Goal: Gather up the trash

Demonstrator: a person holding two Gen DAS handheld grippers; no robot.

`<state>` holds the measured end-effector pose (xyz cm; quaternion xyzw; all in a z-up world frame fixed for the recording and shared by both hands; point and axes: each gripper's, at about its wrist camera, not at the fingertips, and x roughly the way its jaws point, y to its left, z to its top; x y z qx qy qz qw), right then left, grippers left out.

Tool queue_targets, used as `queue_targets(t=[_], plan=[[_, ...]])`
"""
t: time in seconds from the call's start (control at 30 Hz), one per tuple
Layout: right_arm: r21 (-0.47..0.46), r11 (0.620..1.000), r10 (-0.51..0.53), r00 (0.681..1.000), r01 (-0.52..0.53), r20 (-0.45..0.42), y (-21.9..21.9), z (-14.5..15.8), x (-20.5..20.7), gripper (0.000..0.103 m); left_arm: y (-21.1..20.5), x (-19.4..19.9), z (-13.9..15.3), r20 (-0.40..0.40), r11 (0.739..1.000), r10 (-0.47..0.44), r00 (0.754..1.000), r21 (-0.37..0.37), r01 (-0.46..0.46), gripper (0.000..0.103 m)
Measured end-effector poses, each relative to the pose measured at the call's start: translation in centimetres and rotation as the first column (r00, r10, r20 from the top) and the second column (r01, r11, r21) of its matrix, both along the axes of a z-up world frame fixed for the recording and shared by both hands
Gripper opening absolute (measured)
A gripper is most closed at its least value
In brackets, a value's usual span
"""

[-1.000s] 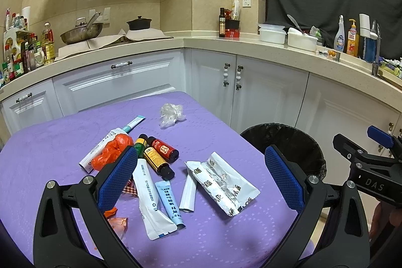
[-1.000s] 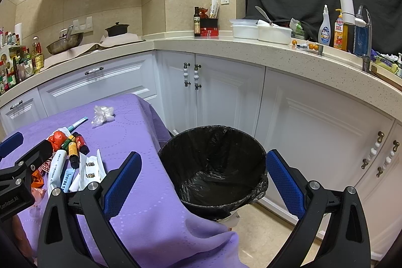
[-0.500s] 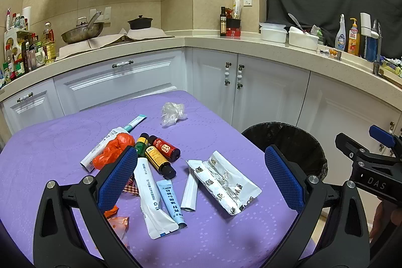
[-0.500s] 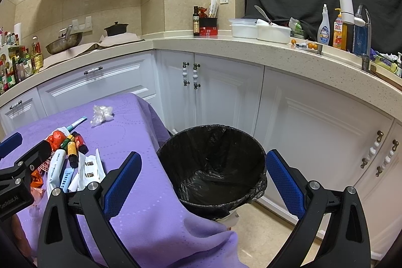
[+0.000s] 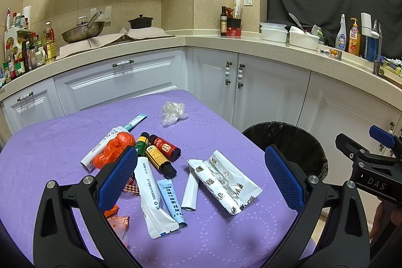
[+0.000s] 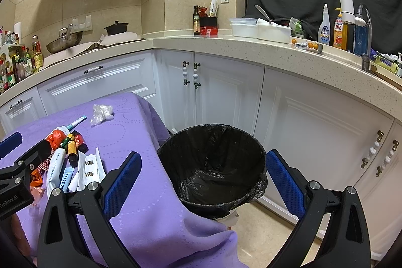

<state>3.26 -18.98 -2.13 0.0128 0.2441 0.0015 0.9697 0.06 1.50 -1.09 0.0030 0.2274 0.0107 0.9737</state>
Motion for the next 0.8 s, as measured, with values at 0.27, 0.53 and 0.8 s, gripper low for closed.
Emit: queue_targets(t=[0.27, 0.53, 0.8], plan=[[0.0, 1.0, 0.0, 1.0, 0.0, 0.0, -0.04, -0.01, 0.02, 0.097, 0.01, 0.01, 0.03, -0.001, 1.0, 0.0, 1.0, 0.0, 0.0, 0.099], [0.0, 1.0, 0.0, 1.0, 0.0, -0.001, -0.06, 0.02, 0.05, 0.097, 0.17, -0.14, -0.28, -0.001, 1.0, 0.002, 1.0, 0.001, -0.002, 0.099], [0.0, 1.0, -0.001, 1.0, 0.001, -0.002, -0.04, 0.03, 0.1, 0.097, 0.17, -0.12, -0.22, -0.002, 1.0, 0.001, 1.0, 0.001, -0.001, 0.099]])
